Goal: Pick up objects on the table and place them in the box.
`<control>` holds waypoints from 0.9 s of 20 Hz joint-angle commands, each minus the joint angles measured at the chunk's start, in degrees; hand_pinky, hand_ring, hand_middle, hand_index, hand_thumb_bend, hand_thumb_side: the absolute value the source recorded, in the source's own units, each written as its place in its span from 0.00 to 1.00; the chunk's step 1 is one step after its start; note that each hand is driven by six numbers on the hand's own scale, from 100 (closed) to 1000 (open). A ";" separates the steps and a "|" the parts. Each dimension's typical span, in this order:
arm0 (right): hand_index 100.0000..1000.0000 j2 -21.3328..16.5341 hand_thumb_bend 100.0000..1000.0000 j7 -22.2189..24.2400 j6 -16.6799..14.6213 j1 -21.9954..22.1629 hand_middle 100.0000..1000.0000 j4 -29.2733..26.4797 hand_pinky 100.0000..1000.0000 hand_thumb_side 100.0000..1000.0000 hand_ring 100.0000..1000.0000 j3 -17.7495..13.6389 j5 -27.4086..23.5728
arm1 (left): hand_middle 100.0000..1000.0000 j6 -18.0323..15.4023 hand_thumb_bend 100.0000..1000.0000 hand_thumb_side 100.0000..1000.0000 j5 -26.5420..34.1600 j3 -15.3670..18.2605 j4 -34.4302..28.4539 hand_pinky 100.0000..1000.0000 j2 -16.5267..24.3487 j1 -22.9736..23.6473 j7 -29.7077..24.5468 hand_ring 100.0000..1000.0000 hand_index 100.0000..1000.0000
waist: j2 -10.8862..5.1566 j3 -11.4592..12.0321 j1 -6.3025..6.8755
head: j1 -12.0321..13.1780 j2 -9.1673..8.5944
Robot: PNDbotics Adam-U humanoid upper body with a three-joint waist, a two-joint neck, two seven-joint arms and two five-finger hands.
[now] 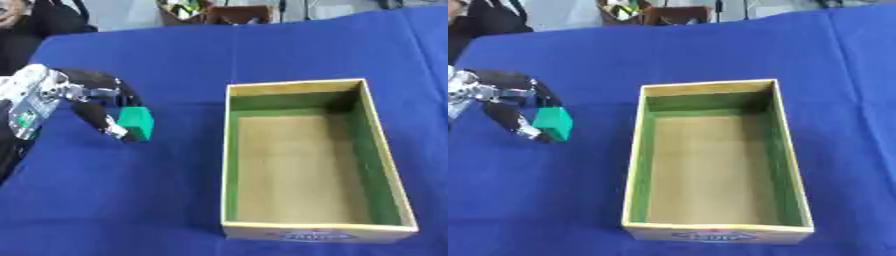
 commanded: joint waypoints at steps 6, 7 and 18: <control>0.74 -0.61 0.00 0.20 -0.05 -0.39 0.61 -0.93 0.72 0.75 0.81 -0.12 -0.36 | 0.62 -2.44 0.48 0.72 -1.72 0.20 0.89 0.44 0.37 -0.69 -0.91 0.64 0.85 | -0.78 -0.14 -0.09 | 0.24 -0.14; 0.74 -0.59 0.00 0.20 -0.05 -0.39 0.61 -0.93 0.72 0.75 0.81 -0.12 -0.36 | 0.62 -2.57 0.48 0.72 -1.69 0.21 0.98 0.43 0.29 -0.71 -0.82 0.64 0.84 | -0.76 -0.14 -0.08 | 0.25 -0.13; 0.74 -0.40 0.00 0.21 0.09 -0.30 0.61 -0.93 0.73 0.75 0.81 -0.22 -0.35 | 0.25 -0.74 0.00 0.20 -0.02 1.60 2.03 0.14 -0.77 -1.23 6.59 0.38 0.42 | -0.78 -0.11 -0.10 | 0.17 -0.01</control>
